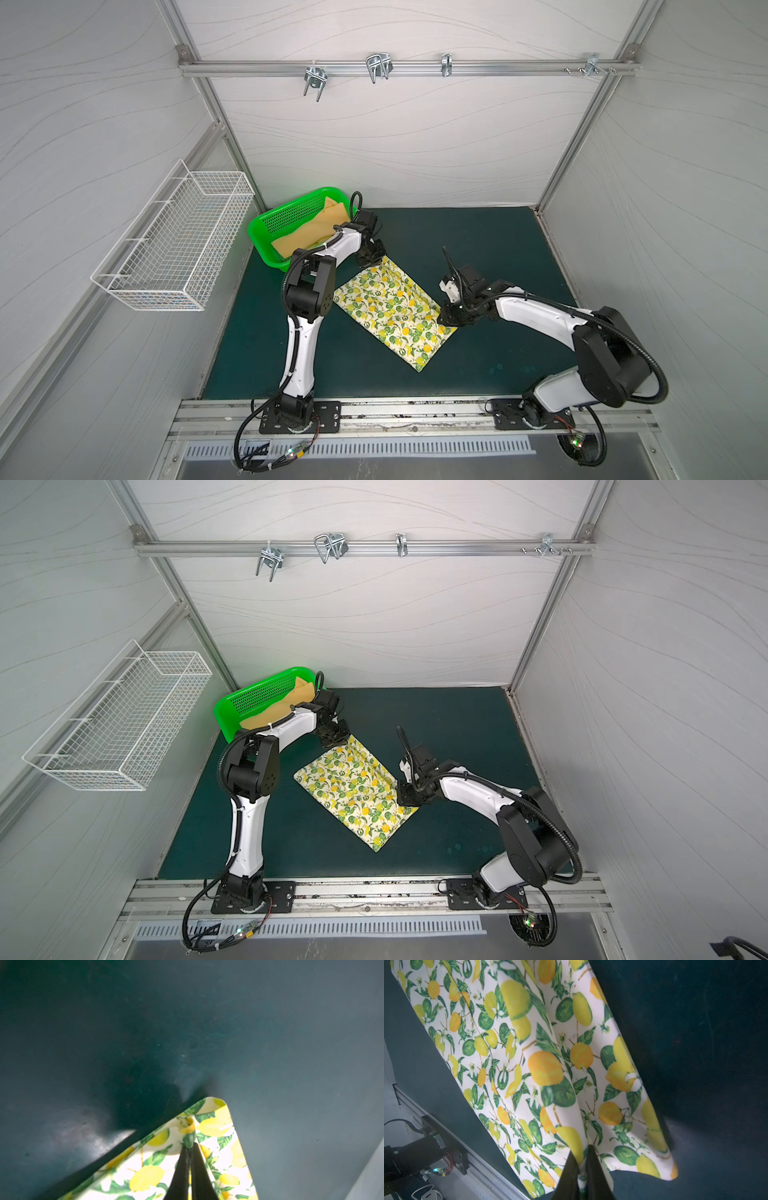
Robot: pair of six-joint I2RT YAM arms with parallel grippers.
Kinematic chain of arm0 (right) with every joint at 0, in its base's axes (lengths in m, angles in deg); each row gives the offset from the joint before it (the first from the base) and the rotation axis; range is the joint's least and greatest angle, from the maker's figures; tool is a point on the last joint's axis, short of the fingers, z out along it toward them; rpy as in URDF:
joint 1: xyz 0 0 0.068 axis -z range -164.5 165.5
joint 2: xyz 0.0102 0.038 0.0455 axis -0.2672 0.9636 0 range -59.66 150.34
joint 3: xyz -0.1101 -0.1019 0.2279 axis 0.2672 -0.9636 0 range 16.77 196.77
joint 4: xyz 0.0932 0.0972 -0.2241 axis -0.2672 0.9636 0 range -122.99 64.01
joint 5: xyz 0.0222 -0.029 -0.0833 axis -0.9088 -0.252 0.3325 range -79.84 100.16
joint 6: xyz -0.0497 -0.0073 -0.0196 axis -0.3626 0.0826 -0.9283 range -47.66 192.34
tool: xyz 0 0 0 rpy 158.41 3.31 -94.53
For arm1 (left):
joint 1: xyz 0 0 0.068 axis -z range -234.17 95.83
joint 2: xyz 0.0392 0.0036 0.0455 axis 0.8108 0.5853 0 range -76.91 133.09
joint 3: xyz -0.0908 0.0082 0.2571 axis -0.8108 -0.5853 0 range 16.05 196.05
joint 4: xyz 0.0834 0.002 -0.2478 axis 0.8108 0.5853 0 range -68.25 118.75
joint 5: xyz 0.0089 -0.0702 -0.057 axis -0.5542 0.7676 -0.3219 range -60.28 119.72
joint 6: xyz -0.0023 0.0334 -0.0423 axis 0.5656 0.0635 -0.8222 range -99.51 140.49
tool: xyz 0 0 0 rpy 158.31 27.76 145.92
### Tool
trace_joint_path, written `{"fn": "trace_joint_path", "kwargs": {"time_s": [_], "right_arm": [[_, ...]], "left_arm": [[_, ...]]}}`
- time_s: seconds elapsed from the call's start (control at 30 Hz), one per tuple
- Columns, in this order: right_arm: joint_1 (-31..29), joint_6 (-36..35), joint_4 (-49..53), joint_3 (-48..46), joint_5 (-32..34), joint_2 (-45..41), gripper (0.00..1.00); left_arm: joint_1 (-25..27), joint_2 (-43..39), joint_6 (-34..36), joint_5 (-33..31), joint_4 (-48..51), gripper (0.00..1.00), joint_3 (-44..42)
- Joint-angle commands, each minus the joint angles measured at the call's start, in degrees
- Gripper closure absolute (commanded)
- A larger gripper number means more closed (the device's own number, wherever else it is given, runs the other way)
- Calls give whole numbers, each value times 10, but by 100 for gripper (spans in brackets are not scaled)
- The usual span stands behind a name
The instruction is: Fold and stack the skirts
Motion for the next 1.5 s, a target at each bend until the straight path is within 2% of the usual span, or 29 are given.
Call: {"fn": "trace_joint_path", "kwargs": {"time_s": [0.0, 0.43, 0.77, 1.23, 1.47], "right_arm": [[4, -1, 6, -7, 0, -17, 89], [4, 0, 9, -17, 12, -36, 89], [4, 11, -3, -24, 17, -17, 89], [6, 11, 4, -21, 32, -18, 89], [11, 0, 21, -11, 62, -17, 88]], "left_arm": [[3, 8, 10, -12, 16, 100, 22], [5, -58, -5, 7, -12, 100, 13], [12, -21, -21, 46, -61, 100, 8], [15, 17, -24, 30, -47, 100, 39], [15, 29, -25, 35, -50, 100, 40]]}}
